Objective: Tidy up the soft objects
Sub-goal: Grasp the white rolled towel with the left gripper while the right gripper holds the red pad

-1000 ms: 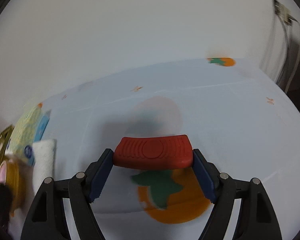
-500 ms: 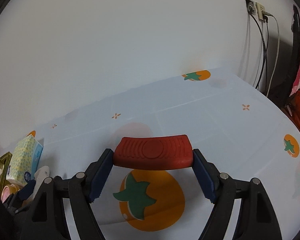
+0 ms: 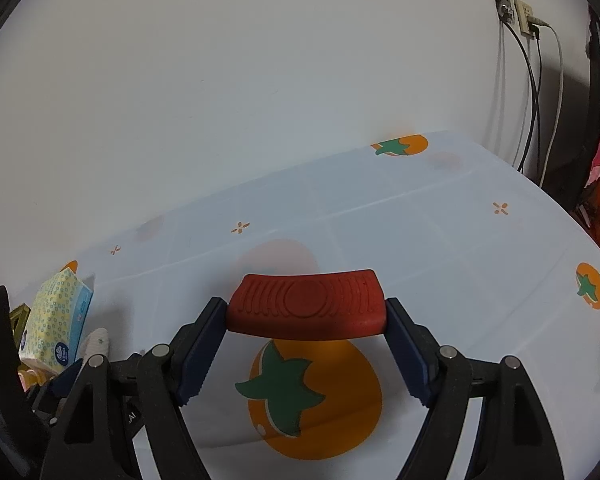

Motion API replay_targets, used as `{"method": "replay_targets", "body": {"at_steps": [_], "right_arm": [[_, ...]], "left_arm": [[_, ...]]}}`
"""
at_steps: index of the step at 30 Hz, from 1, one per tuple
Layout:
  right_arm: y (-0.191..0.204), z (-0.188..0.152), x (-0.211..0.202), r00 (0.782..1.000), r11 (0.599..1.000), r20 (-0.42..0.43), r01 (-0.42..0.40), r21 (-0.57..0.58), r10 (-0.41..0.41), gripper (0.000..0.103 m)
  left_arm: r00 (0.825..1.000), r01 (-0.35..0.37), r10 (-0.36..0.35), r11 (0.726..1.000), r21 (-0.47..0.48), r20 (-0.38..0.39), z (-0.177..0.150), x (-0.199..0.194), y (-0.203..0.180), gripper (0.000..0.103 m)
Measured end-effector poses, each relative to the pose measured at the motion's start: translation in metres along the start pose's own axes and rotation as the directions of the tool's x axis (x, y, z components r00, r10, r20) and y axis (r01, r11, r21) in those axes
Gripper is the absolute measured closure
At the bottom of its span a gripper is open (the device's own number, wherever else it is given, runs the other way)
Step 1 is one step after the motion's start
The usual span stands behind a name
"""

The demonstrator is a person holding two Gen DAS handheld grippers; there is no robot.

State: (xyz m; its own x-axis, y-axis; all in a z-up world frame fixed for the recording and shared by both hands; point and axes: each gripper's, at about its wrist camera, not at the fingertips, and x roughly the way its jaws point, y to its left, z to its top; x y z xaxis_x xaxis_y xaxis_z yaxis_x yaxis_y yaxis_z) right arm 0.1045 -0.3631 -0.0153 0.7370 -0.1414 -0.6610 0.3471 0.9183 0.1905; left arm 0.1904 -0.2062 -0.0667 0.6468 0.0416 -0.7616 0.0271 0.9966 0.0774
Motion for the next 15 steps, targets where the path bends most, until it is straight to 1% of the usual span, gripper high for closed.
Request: {"method": "replay_targets", "body": {"at_steps": [1, 3, 5, 7, 8, 11, 12, 13, 15], "right_arm": [[-0.001, 0.0, 0.0, 1.0, 1.0, 0.002, 0.0, 0.004, 0.0, 0.023], [-0.003, 0.0, -0.001, 1.0, 1.0, 0.005, 0.002, 0.01, -0.002, 0.023], [-0.004, 0.0, -0.001, 1.0, 1.0, 0.006, 0.004, 0.018, -0.004, 0.023], [-0.003, -0.001, -0.004, 1.0, 1.0, 0.011, 0.004, 0.025, -0.004, 0.023], [-0.004, -0.001, -0.004, 1.0, 1.0, 0.014, 0.002, 0.027, -0.003, 0.023], [-0.003, -0.001, -0.006, 1.0, 0.999, 0.021, -0.004, 0.031, 0.004, 0.023], [-0.002, -0.001, -0.007, 1.0, 0.999, 0.022, -0.007, 0.033, 0.007, 0.023], [-0.002, -0.001, -0.007, 1.0, 0.999, 0.024, -0.012, 0.035, 0.011, 0.023], [-0.002, -0.001, -0.009, 0.999, 0.999, 0.032, -0.022, 0.038, 0.021, 0.023]], "left_arm": [[1.0, -0.012, 0.012, 1.0, 0.02, 0.006, 0.0, 0.0, -0.007, 0.044], [1.0, -0.021, 0.02, 0.999, 0.047, 0.013, 0.0, -0.001, -0.015, 0.056], [1.0, -0.003, 0.002, 0.998, 0.059, 0.015, 0.0, -0.001, -0.018, 0.063], [0.999, 0.034, -0.035, 0.999, 0.035, 0.012, 0.002, 0.0, -0.013, 0.065], [0.999, 0.045, -0.045, 0.999, 0.022, 0.012, 0.002, 0.0, -0.011, 0.069], [0.99, 0.139, -0.138, 0.989, -0.041, 0.025, 0.003, -0.001, 0.004, 0.078], [0.981, 0.193, -0.191, 0.979, -0.069, 0.031, 0.003, 0.0, 0.01, 0.079], [0.974, 0.227, -0.225, 0.97, -0.084, 0.035, 0.003, 0.0, 0.014, 0.081], [0.952, 0.307, -0.304, 0.945, -0.108, 0.045, 0.003, 0.002, 0.021, 0.086]]}}
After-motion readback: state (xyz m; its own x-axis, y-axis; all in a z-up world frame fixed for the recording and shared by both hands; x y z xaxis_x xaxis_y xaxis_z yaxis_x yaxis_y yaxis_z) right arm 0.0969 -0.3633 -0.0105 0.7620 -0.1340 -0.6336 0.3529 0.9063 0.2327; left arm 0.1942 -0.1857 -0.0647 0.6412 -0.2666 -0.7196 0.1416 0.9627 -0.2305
